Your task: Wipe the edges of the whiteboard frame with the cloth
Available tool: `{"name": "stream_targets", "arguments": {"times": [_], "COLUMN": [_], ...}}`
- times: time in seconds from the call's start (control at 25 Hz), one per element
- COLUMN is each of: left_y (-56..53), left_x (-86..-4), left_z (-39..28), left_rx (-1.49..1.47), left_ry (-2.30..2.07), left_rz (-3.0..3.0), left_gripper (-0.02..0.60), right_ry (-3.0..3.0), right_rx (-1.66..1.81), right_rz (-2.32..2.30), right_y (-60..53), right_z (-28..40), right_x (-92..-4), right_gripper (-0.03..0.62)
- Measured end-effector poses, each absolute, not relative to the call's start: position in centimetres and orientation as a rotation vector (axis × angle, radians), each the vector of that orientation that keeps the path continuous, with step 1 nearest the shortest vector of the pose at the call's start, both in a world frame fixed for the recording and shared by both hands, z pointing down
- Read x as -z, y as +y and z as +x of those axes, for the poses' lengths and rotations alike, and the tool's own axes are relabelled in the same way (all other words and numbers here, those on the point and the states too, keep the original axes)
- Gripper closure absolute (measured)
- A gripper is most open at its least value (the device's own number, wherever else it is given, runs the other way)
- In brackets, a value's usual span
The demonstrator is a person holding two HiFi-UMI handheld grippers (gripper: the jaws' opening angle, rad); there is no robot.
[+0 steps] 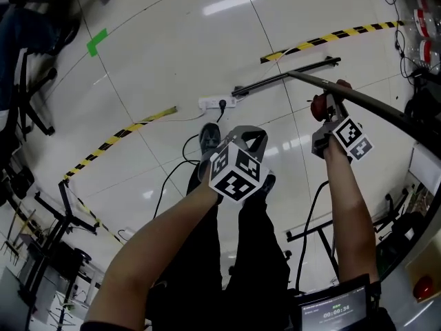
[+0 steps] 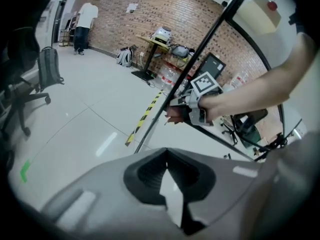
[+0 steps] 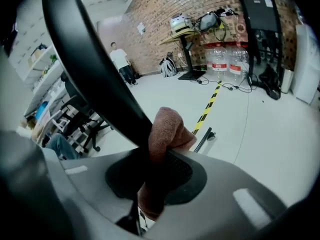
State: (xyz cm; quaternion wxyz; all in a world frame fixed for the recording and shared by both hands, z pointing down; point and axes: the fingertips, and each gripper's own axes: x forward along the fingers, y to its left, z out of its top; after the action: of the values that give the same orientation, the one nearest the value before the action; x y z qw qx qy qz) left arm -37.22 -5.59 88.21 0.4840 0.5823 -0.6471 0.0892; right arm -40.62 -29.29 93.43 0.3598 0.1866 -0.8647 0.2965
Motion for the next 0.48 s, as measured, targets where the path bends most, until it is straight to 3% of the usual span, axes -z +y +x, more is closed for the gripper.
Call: {"name": "stream_targets", "arguments": {"times": [0.24,0.36,0.48], "left_y": [-6.6,-6.9,-9.2], "left_x": [-87.5,-87.1,-84.7], "left_z": [-38.3,-41.1,-42.5], "left_rx": [-0.199,-0.172,0.045], "left_ry": [-1.571,-1.592,-1.504], "left_rz": [1.495,1.481,1.536], "left_gripper": [0.577,0.577,0.562], "right_ry": [-2.250,-2.257,-2.247], "right_rx": [-1.199,-1.241,-1.229], "right_rz": [0.312,0.109,-0.161], "right_y": [-25.7,-21.7,-18.1], "right_z": [-40.2,-39.8,-39.6], "right_x": [-91.4,-88.8,-85.4], "right_gripper": [0.531,0.530,0.530]}}
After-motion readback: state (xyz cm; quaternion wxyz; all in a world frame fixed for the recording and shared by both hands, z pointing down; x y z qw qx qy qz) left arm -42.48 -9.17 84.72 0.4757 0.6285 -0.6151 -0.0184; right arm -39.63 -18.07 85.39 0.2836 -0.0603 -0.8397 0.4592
